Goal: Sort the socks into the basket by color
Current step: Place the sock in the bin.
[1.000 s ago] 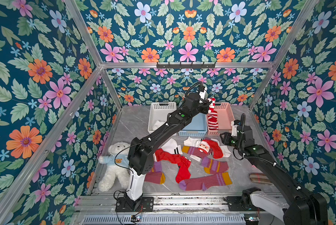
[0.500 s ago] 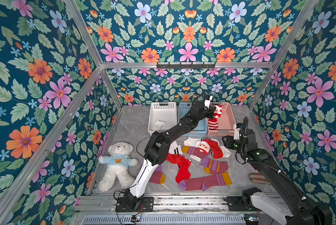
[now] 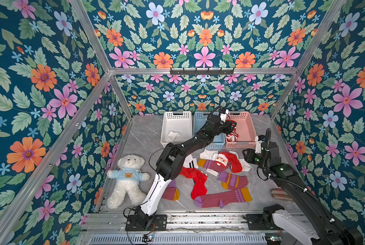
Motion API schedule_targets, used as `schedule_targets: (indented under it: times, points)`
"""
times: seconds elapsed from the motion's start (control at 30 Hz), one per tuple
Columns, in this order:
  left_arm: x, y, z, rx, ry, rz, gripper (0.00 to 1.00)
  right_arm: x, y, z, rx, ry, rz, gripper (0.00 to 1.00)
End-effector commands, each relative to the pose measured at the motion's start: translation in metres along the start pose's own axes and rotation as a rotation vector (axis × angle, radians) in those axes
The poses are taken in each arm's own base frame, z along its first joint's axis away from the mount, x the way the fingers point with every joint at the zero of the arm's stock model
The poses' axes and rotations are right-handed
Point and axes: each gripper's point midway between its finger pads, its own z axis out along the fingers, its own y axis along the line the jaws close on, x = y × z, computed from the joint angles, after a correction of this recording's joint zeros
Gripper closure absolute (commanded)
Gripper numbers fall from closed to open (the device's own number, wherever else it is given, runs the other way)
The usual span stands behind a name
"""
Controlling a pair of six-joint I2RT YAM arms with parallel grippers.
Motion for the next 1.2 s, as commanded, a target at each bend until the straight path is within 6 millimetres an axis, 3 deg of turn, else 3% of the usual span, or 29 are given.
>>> schedule_targets:
  times: [0.0,0.17,0.4,0.83,1.17]
  points:
    - [-0.020,-0.007,-0.012,-0.008,-0.057,0.015,0.49,-0.004,0.000,-0.001,0.006,-0.007,-0.001,0.53]
    - [-0.030,-0.005,-0.038,-0.067,-0.068,0.020,0.48,-0.005,0.002,0.001,0.005,-0.002,-0.007,0.53]
    - [-0.030,0.016,-0.089,-0.238,-0.028,0.027,0.48,-0.002,0.015,0.007,-0.064,0.030,-0.021,0.52]
    - [0.019,0.063,-0.196,-0.500,0.074,-0.018,0.46,0.026,0.058,0.034,-0.205,0.116,-0.061,0.52]
    - [0.024,0.077,-0.232,-0.570,0.064,-0.024,0.45,0.058,0.093,0.063,-0.220,0.203,-0.132,0.52]
